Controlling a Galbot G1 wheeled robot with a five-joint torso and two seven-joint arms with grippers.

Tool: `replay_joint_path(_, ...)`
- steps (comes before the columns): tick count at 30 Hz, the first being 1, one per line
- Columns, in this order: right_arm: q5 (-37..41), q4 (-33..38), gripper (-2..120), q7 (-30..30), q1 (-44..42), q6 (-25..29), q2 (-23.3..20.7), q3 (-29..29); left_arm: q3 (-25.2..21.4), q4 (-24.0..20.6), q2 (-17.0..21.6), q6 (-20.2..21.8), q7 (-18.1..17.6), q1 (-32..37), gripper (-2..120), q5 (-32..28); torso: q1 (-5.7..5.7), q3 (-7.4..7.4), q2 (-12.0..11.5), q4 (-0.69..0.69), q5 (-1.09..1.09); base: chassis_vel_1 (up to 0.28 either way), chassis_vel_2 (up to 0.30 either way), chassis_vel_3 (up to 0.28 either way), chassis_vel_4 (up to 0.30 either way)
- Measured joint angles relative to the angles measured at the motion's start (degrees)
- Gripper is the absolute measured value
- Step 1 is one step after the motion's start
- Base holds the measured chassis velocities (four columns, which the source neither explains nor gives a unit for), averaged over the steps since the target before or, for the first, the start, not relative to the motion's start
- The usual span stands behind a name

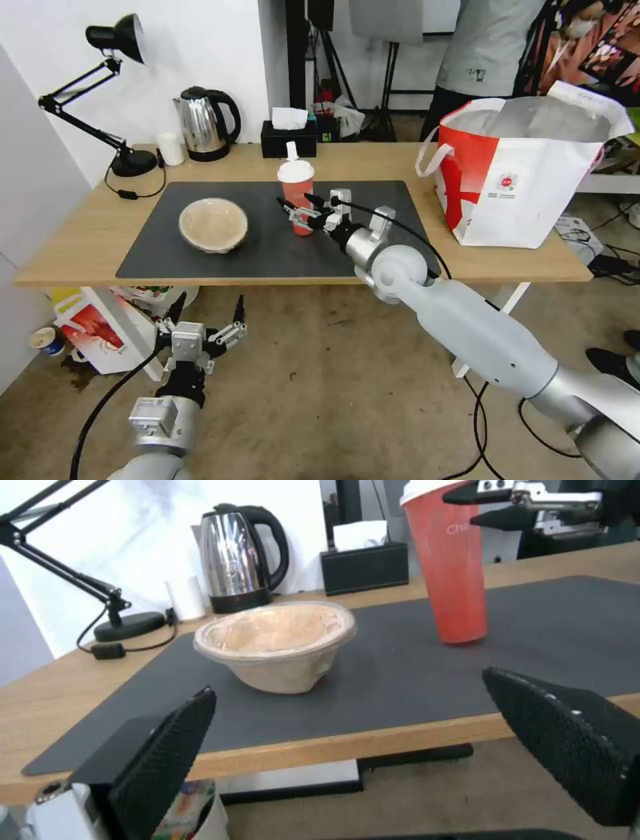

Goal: Pick up the trash from the table and place it into the takeout bag.

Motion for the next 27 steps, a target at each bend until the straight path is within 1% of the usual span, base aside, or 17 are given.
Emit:
replay_joint_path(1, 0.0, 0.0, 59, 0.0, 0.0, 0.1, -0.1, 0.1, 0.0, 0.0, 0.0, 0.0, 0.0, 0.0, 100, 0.0, 0.00, 0.00, 0.0, 0.00, 0.00, 0.000, 0.000, 0.000, 0.000)
replay_joint_path(2, 0.0, 0.0, 59, 0.0, 0.0, 0.1, -0.1, 0.1, 0.0, 0.0, 0.0, 0.0, 0.0, 0.0, 100, 0.0, 0.00, 0.00, 0.0, 0.00, 0.00, 0.000, 0.000, 0.000, 0.000)
replay_joint_path(3, -0.1, 0.1, 53, 0.0, 0.0, 0.1, -0.3, 0.1, 0.0, 0.0, 0.0, 0.0, 0.0, 0.0, 100, 0.0, 0.00, 0.00, 0.0, 0.00, 0.00, 0.000, 0.000, 0.000, 0.000)
replay_joint_path(5, -0.4, 1.1, 46, 0.2, -0.1, 0.3, -1.3, 0.2, 0.0, 0.0, 0.0, 0.0, 0.0, 0.0, 100, 0.0, 0.00, 0.00, 0.0, 0.01, 0.01, 0.000, 0.000, 0.000, 0.000)
replay_joint_path(6, -0.5, 1.8, 50, 0.4, -0.3, 0.3, -2.1, 0.2, 0.0, 0.0, 0.0, 0.0, 0.0, 0.0, 100, 0.0, 0.00, 0.00, 0.0, 0.01, 0.01, 0.000, 0.000, 0.000, 0.000)
replay_joint_path(7, -0.5, 1.8, 50, 0.4, -0.3, 0.3, -2.1, 0.2, 0.0, 0.0, 0.0, 0.0, 0.0, 0.0, 100, 0.0, 0.00, 0.00, 0.0, 0.01, 0.01, 0.000, 0.000, 0.000, 0.000)
replay_joint_path(8, -0.6, 2.6, 53, 0.7, -0.5, 0.3, -2.9, 0.2, 0.0, 0.0, 0.0, 0.0, 0.0, 0.0, 100, 0.0, 0.00, 0.00, 0.0, 0.00, 0.00, 0.000, 0.000, 0.000, 0.000)
replay_joint_path(9, -0.7, 4.3, 61, 1.6, -1.0, 0.3, -4.3, 0.4, 0.0, 0.0, 0.0, 0.0, 0.0, 0.0, 100, 0.0, 0.00, 0.00, 0.0, -0.01, 0.01, 0.000, 0.000, 0.000, 0.000)
replay_joint_path(10, -0.7, 4.3, 61, 1.6, -1.0, 0.3, -4.3, 0.4, 0.0, 0.0, 0.0, 0.0, 0.0, 0.0, 100, 0.0, 0.00, 0.00, 0.0, -0.01, 0.01, 0.000, 0.000, 0.000, 0.000)
replay_joint_path(14, -1.6, 11.7, 79, 7.2, -3.0, -1.7, -9.4, 1.5, 0.0, 0.0, 0.0, 0.0, 0.0, 0.0, 100, 0.0, 0.00, 0.00, 0.0, -0.01, 0.01, 0.000, 0.000, 0.000, 0.000)
replay_joint_path(15, -1.6, 11.7, 79, 7.2, -3.0, -1.7, -9.4, 1.5, 0.0, 0.0, 0.0, 0.0, 0.0, 0.0, 100, 0.0, 0.00, 0.00, 0.0, -0.01, 0.01, 0.000, 0.000, 0.000, 0.000)
replay_joint_path(16, -2.0, 13.5, 84, 8.5, -3.5, -2.5, -11.0, 1.8, 0.0, 0.0, 0.0, 0.0, 0.0, 0.0, 100, 0.0, -0.01, -0.01, 0.0, -0.02, 0.00, 0.000, 0.000, 0.000, 0.000)
replay_joint_path(18, -2.4, 15.2, 93, 9.4, -4.1, -3.1, -12.4, 2.4, 0.0, 0.0, 0.0, 0.0, 0.0, 0.0, 100, 0.0, 0.00, -0.01, 0.0, -0.02, 0.01, 0.000, 0.000, 0.000, 0.000)
replay_joint_path(19, -2.4, 15.2, 93, 9.4, -4.1, -3.1, -12.4, 2.4, 0.0, 0.0, 0.0, 0.0, 0.0, 0.0, 100, 0.0, 0.00, -0.01, 0.0, -0.02, 0.01, 0.000, 0.000, 0.000, 0.000)
replay_joint_path(21, -2.4, 16.6, 99, 9.7, -4.8, -3.3, -13.1, 3.1, 0.0, 0.0, 0.0, 0.0, 0.0, 0.0, 100, 0.0, 0.00, 0.00, 0.0, 0.01, 0.01, 0.000, 0.000, 0.000, 0.000)
replay_joint_path(27, -2.4, 20.0, 100, 11.0, -6.1, -4.0, -14.5, 3.8, 0.0, 0.0, 0.0, 0.0, 0.0, 0.0, 100, 0.0, -0.02, -0.01, 0.0, -0.01, 0.00, 0.000, 0.000, 0.000, 0.000)
